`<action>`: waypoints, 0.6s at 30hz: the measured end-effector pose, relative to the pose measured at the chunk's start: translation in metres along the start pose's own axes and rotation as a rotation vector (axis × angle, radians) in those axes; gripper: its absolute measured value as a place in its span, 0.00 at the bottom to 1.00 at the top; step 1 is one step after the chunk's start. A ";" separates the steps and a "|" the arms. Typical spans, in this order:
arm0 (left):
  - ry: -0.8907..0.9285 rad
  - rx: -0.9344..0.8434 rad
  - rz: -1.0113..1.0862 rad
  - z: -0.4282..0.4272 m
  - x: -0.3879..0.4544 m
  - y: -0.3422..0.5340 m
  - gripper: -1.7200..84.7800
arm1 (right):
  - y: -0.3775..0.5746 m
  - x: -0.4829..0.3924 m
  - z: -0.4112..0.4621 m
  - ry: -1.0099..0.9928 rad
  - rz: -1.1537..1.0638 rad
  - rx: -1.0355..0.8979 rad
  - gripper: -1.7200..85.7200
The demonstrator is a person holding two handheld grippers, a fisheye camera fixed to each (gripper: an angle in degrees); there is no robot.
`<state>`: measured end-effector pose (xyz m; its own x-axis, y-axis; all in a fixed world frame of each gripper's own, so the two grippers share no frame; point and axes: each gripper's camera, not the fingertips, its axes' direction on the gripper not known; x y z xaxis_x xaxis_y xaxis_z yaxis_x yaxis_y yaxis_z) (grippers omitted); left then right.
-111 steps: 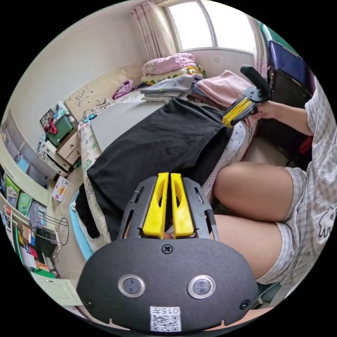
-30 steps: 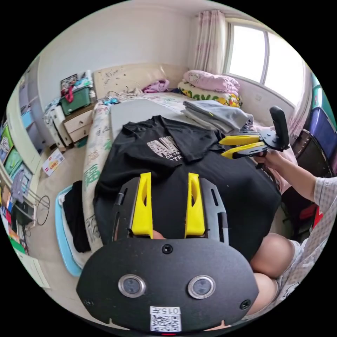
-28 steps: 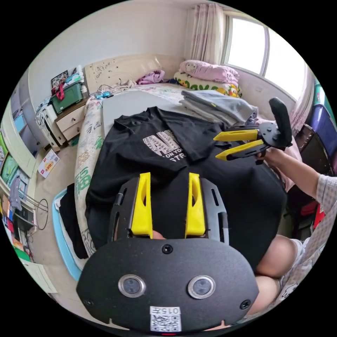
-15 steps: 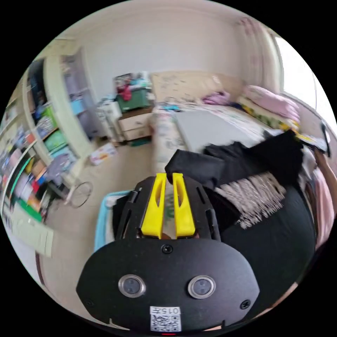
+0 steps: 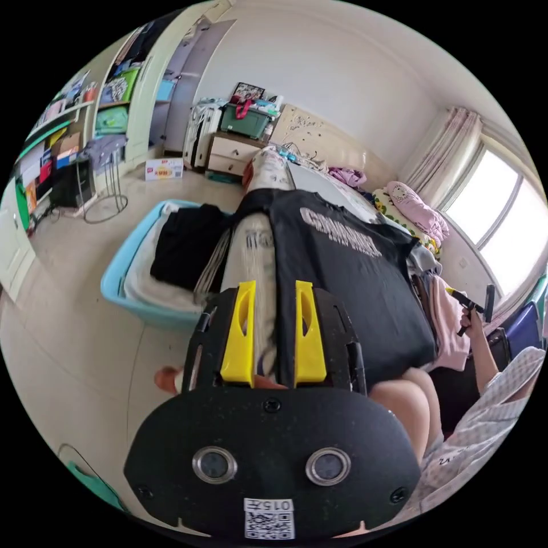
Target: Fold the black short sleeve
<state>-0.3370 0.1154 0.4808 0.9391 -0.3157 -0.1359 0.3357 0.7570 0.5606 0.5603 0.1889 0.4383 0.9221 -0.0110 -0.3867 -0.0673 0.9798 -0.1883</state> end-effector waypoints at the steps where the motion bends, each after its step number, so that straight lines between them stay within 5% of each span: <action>1: -0.002 -0.012 -0.032 -0.013 -0.002 0.030 0.15 | 0.032 -0.009 -0.003 -0.011 0.018 -0.019 0.14; 8: 0.134 -0.020 -0.119 -0.031 0.003 0.107 0.12 | 0.122 -0.044 0.032 -0.025 0.116 -0.188 0.12; 11: 0.062 -0.078 -0.044 -0.024 0.018 0.097 0.04 | 0.126 -0.053 0.039 0.048 0.123 -0.199 0.03; 18: -0.031 -0.078 0.025 -0.048 0.034 0.098 0.02 | 0.142 -0.080 0.042 0.134 0.037 -0.245 0.01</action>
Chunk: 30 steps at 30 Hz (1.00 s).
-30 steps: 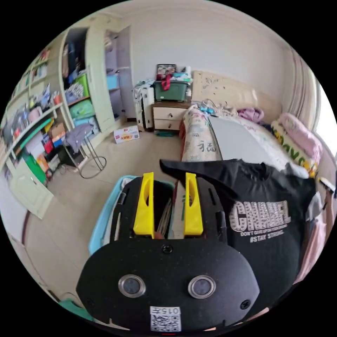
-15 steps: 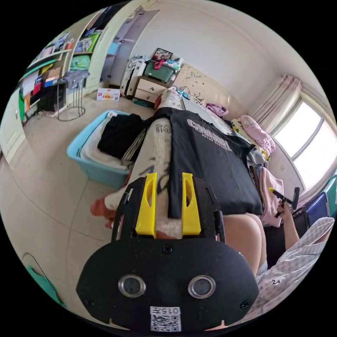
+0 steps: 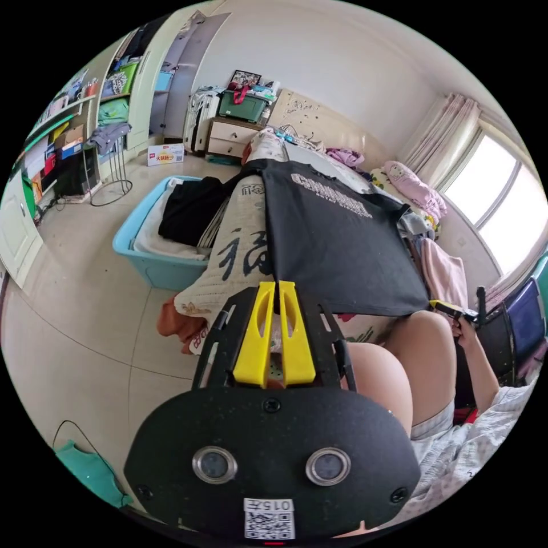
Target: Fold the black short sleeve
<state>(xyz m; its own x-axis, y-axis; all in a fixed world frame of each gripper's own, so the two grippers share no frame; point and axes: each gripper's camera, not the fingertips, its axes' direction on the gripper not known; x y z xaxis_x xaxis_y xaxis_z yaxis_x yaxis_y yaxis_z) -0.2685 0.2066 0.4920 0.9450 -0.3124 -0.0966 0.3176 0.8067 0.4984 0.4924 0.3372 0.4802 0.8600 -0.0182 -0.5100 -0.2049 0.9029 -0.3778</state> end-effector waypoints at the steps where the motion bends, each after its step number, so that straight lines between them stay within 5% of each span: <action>1: -0.032 -0.020 0.012 0.005 0.003 0.003 0.02 | 0.004 -0.007 0.006 0.029 -0.014 -0.002 0.01; 11: -0.071 0.028 0.000 0.034 0.018 0.031 0.02 | 0.018 -0.086 0.050 0.358 -0.111 0.021 0.02; 15: -0.110 -0.094 0.113 0.032 0.035 0.012 0.03 | 0.020 -0.118 0.070 0.517 -0.147 0.006 0.02; 18: -0.138 -0.184 0.123 0.019 0.043 0.003 0.03 | 0.021 -0.122 0.073 0.515 -0.112 0.018 0.02; 30: -0.248 0.038 0.065 -0.084 0.052 0.090 0.03 | 0.032 -0.114 0.063 0.436 -0.116 0.082 0.02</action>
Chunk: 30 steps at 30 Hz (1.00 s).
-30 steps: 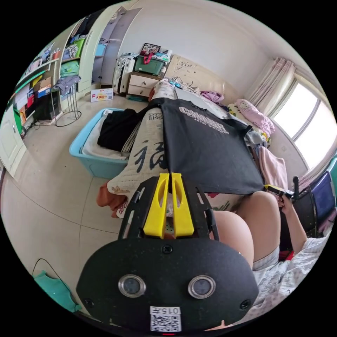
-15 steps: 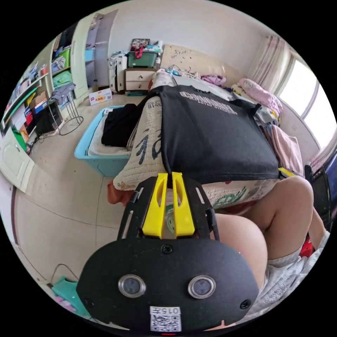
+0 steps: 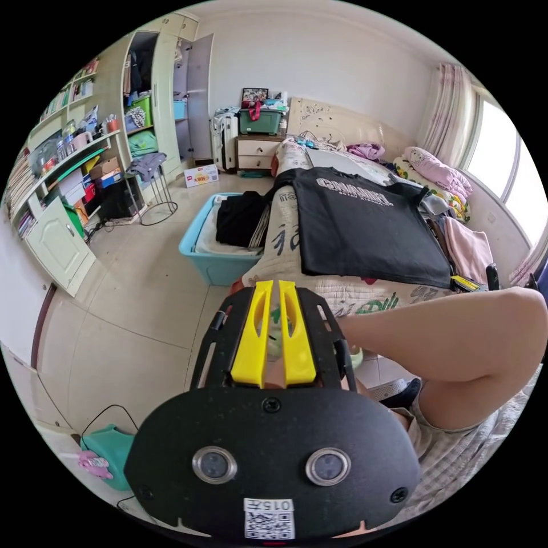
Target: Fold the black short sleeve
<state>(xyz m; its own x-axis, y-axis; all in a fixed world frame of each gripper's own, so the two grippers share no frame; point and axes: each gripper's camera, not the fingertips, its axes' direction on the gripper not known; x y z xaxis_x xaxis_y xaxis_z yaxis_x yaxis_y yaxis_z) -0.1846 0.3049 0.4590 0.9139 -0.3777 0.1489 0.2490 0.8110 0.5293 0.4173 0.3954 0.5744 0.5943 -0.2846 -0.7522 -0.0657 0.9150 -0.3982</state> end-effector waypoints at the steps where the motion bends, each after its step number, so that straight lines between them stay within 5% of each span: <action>1: -0.014 -0.003 -0.009 -0.006 -0.001 0.005 0.03 | 0.000 0.000 -0.001 0.003 -0.009 0.002 0.02; 20: -0.008 0.177 0.117 -0.055 0.101 -0.015 0.08 | -0.014 0.073 -0.031 -0.195 -0.022 0.044 0.01; 27: 0.147 0.135 0.260 0.010 0.166 -0.087 0.09 | -0.048 0.156 -0.049 -0.448 0.005 -0.010 0.01; 30: 0.209 0.110 0.377 0.060 0.215 -0.135 0.09 | -0.069 0.227 -0.069 -0.515 0.119 0.111 0.02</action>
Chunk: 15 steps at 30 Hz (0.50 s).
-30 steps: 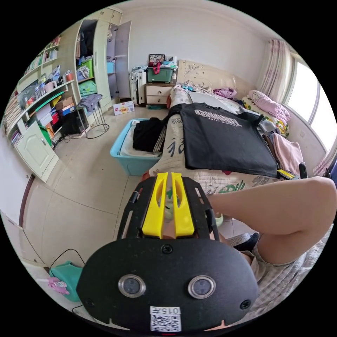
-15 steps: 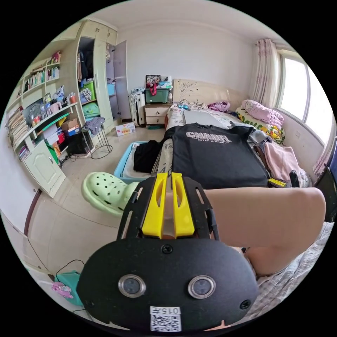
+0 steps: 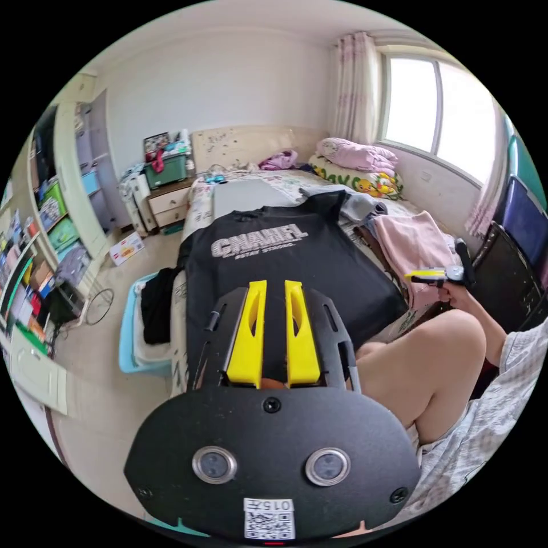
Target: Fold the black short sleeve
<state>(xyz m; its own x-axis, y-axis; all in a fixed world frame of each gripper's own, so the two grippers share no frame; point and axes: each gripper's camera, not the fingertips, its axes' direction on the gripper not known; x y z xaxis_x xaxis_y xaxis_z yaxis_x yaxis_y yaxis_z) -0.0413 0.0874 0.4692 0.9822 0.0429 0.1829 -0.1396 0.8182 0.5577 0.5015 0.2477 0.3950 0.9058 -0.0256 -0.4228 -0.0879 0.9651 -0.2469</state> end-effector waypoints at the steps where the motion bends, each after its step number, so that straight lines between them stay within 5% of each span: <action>1: 0.045 0.001 0.026 0.029 0.007 -0.022 0.09 | -0.018 0.023 -0.020 -0.020 0.037 0.069 0.03; 7: 0.250 0.040 0.105 0.182 0.057 -0.125 0.12 | -0.152 0.138 -0.069 -0.055 0.223 0.334 0.09; 15: 0.393 0.083 0.130 0.331 0.120 -0.232 0.15 | -0.380 0.205 0.023 0.185 0.238 0.195 0.11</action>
<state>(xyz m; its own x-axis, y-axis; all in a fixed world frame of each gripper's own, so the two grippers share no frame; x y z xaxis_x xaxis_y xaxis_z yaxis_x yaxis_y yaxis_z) 0.0676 -0.2873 0.6296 0.9268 0.3712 -0.0573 -0.2595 0.7431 0.6168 0.7298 -0.1183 0.4218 0.7780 0.1759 -0.6032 -0.1900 0.9809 0.0410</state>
